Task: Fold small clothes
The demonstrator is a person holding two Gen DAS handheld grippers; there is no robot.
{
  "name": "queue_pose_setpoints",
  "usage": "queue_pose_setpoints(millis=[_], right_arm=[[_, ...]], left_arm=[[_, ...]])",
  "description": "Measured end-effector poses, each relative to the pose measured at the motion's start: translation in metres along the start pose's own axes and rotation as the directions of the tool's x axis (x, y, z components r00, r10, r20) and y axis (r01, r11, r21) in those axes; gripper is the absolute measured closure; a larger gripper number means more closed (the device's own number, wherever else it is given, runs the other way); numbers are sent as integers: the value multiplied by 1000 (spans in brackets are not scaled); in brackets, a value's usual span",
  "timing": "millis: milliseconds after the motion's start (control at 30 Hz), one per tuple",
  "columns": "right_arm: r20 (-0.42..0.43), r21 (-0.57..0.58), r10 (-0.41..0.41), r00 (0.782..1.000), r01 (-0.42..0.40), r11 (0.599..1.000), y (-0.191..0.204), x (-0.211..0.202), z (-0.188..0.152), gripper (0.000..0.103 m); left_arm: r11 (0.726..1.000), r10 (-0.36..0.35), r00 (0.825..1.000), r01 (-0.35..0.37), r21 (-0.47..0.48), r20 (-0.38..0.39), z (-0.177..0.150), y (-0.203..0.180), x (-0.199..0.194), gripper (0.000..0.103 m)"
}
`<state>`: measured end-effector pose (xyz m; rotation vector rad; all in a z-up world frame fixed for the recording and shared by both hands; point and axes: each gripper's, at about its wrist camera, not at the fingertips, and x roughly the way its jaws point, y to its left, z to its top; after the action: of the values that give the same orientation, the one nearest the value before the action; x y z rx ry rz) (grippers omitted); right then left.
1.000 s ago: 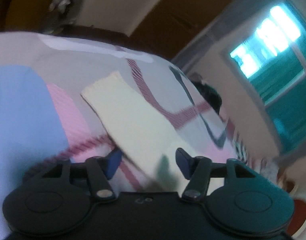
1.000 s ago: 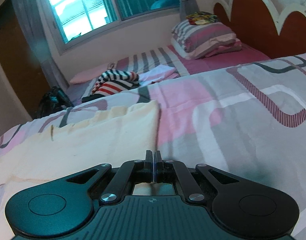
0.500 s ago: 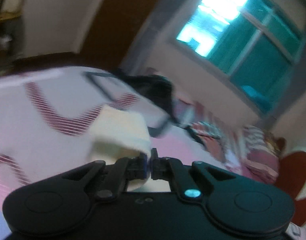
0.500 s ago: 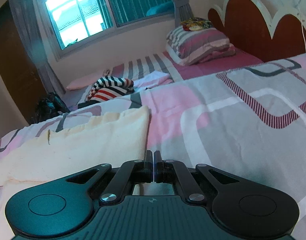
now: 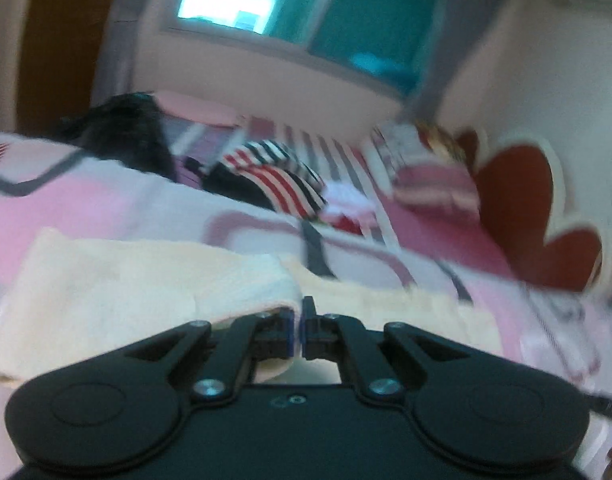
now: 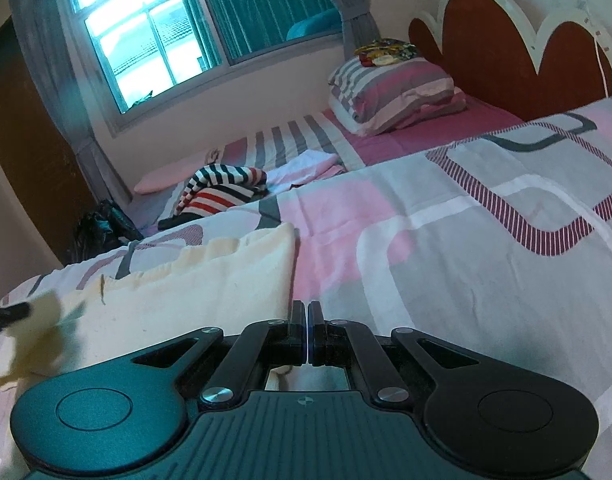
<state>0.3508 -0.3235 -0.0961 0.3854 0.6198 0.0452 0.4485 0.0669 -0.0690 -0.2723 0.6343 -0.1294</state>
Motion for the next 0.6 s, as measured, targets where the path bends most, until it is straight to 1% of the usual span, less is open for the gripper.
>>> queue_pose_setpoints(millis=[133,233,267,300,333,367,400,433,467,500,533,600], right_arm=[[-11,16,2,1000,-2,1000,-3,0,-5,103],[-22,19,5,1000,-5,1000,-4,0,-8,103],[-24,20,8,1000,-7,1000,-4,0,-9,103],[-27,22,10,1000,-10,1000,-4,-1,-10,103],[-27,24,10,1000,-10,1000,-5,-1,-10,103],[-25,27,13,1000,-12,1000,-4,-1,-10,103],[-23,31,19,1000,-19,999,-3,-2,-9,103],[-21,33,25,999,-24,999,-2,-1,-8,103],[-20,30,28,999,-28,999,1,-1,-8,103],[-21,24,38,999,-37,999,5,0,-6,103],[-21,18,54,998,-54,998,9,1,-5,103],[-23,2,92,996,-92,996,19,3,-2,103]], left_arm=[[994,-14,999,19,110,-45,-22,-39,16,101],[979,-18,996,37,200,-92,-37,-62,28,99],[974,-23,994,45,222,-104,-42,-70,31,86],[969,-32,993,59,239,-114,-47,-77,34,79],[966,-47,991,77,248,-123,-52,-83,36,63],[962,-73,988,106,250,-137,-56,-87,38,51],[957,-116,981,152,249,-155,-61,-90,38,46],[948,-165,974,200,247,-156,-64,-92,35,33],[939,-202,968,234,252,-149,-67,-94,32,26],[933,-221,966,249,259,-131,-69,-93,24,28],[935,-221,969,243,259,-111,-71,-89,16,28],[954,-179,980,195,227,-93,-68,-68,6,30]])
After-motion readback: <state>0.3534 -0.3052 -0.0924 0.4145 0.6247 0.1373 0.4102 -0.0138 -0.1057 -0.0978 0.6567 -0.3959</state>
